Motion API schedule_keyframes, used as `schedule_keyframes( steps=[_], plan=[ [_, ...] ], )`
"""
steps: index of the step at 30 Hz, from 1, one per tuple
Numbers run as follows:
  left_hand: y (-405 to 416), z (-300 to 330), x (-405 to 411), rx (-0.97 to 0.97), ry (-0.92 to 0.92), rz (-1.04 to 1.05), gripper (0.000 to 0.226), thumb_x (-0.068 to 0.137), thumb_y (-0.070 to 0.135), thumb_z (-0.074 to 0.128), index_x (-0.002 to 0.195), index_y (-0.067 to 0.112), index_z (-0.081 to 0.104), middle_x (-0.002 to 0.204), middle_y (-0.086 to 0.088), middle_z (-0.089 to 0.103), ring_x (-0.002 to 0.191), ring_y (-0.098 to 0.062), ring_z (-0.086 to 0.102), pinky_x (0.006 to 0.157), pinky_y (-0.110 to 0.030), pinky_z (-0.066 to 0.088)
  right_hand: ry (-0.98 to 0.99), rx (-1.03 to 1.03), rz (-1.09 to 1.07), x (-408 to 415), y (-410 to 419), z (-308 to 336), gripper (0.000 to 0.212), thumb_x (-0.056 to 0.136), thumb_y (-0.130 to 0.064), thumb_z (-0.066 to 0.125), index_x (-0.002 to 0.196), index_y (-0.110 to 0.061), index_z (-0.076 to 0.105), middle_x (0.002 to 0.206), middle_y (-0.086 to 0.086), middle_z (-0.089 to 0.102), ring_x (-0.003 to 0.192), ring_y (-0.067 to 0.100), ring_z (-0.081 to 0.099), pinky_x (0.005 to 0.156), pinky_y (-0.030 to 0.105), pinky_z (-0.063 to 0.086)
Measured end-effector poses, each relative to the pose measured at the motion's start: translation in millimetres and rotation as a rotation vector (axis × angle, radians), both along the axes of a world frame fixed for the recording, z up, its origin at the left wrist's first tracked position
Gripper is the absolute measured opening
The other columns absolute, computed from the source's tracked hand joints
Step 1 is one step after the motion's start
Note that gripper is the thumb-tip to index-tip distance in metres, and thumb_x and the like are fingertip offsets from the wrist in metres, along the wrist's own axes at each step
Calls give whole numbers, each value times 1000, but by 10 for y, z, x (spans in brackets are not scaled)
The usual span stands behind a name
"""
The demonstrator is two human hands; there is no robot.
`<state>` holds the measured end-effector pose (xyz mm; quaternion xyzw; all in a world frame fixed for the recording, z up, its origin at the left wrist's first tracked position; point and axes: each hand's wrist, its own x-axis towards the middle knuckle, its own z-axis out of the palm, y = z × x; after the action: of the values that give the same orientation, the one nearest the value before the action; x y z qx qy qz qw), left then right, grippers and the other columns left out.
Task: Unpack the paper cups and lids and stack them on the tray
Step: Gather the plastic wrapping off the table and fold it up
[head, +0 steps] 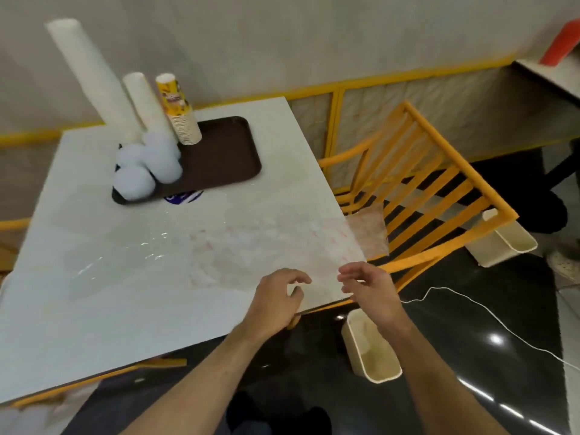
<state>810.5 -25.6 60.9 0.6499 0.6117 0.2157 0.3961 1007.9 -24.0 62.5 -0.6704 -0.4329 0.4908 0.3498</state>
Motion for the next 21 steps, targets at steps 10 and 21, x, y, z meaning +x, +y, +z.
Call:
schedule_keyframes(
  steps=[10,21],
  plan=[
    [486,-186,-1407,-187,219,288,41,88,22,59,127,33,58,128,-4,49,116,-24,52,101,-31,42,-585,13,339,-1150,784,55,43,84,-37,77,122,-30,56,111,-4,53,95,12,53,82,21,42],
    [889,-228,-1548,-110,-215,452,23,84,0,65,98,15,73,93,4,69,80,-8,61,69,-4,42,-716,-59,331,-1330,1072,-62,17,91,-6,64,92,-19,75,94,0,68,86,16,65,66,15,44]
  ],
)
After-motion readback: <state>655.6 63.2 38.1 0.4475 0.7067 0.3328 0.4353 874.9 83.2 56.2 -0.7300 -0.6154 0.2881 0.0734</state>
